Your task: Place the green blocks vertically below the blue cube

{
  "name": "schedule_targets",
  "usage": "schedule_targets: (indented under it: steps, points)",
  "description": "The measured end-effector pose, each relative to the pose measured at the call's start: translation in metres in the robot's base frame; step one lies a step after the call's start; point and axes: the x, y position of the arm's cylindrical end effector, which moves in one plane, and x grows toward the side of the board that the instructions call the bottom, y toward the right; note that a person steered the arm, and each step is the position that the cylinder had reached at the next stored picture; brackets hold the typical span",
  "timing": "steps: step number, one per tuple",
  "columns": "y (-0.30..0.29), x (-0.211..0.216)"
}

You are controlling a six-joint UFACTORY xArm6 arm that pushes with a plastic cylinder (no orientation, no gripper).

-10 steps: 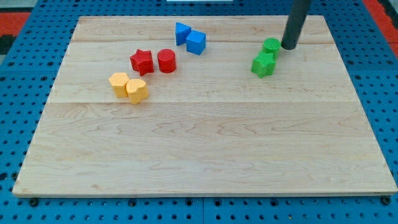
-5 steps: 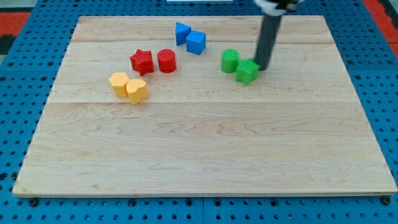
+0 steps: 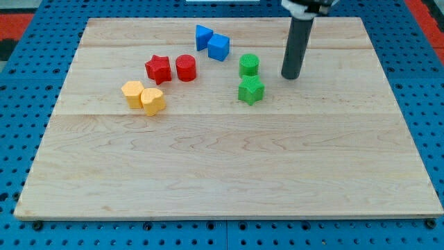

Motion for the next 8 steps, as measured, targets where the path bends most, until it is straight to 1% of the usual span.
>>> schedule_targets:
  steps: [1,2,4,5,6,7,8]
  points:
    - [-0.013,-0.019]
    - [-0.049,0.013]
    - [-0.053,0.008]
    - [-0.051,-0.036]
    - [-0.078,-0.028]
    - [-0.097,0.002]
    - [-0.059,-0.015]
